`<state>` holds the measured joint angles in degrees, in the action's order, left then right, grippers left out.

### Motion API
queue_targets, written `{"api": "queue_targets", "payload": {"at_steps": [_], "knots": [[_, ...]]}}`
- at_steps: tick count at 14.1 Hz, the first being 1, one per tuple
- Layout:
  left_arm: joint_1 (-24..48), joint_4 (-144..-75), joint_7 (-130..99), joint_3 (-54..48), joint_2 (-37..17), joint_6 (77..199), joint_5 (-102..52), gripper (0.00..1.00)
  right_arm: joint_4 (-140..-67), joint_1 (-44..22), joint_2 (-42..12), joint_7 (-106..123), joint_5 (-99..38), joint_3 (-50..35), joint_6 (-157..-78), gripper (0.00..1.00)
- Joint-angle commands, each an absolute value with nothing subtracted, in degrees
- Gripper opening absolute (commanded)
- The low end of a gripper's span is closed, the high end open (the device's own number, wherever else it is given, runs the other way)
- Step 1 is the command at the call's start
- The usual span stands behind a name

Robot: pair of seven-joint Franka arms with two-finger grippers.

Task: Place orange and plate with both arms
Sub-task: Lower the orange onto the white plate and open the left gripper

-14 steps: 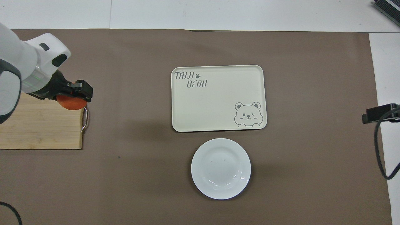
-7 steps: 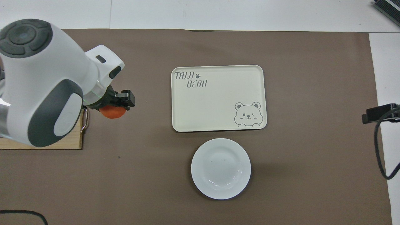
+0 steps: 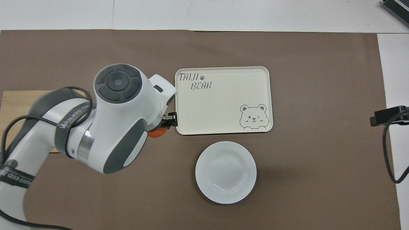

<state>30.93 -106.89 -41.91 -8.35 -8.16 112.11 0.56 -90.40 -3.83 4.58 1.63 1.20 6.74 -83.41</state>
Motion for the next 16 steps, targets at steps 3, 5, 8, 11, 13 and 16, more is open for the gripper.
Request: {"api": "queue_targets", "payload": {"at_steps": [3,5,8,11,13,16], "knots": [[36.90,-116.36,-47.97,-7.29,-6.85,124.08,0.70,0.00,-89.91,-3.25,4.57,1.41,0.35,6.42,-82.97,1.00],[39.45,-117.42,-49.65,-7.29,-8.08,126.82,0.70,0.00,-89.91,-3.25,4.57,1.41,0.35,6.42,-82.97,1.00],[42.79,-117.34,-54.21,-7.29,-10.45,130.42,0.70,0.00,-89.91,-3.25,4.57,1.41,0.35,6.42,-82.97,1.00],[47.19,-116.63,-61.42,-7.12,-15.20,136.21,0.79,0.00,-89.91,-3.25,4.57,1.41,0.35,6.42,-82.97,1.00],[47.37,-116.28,-62.05,-7.12,-15.38,135.97,0.97,0.99,-89.91,-3.25,4.57,1.41,0.35,6.42,-82.97,1.00],[46.23,-114.70,-62.23,-6.86,-14.68,134.13,1.05,1.00,-89.91,-3.25,4.57,1.41,0.35,6.42,-83.06,1.00]]}}
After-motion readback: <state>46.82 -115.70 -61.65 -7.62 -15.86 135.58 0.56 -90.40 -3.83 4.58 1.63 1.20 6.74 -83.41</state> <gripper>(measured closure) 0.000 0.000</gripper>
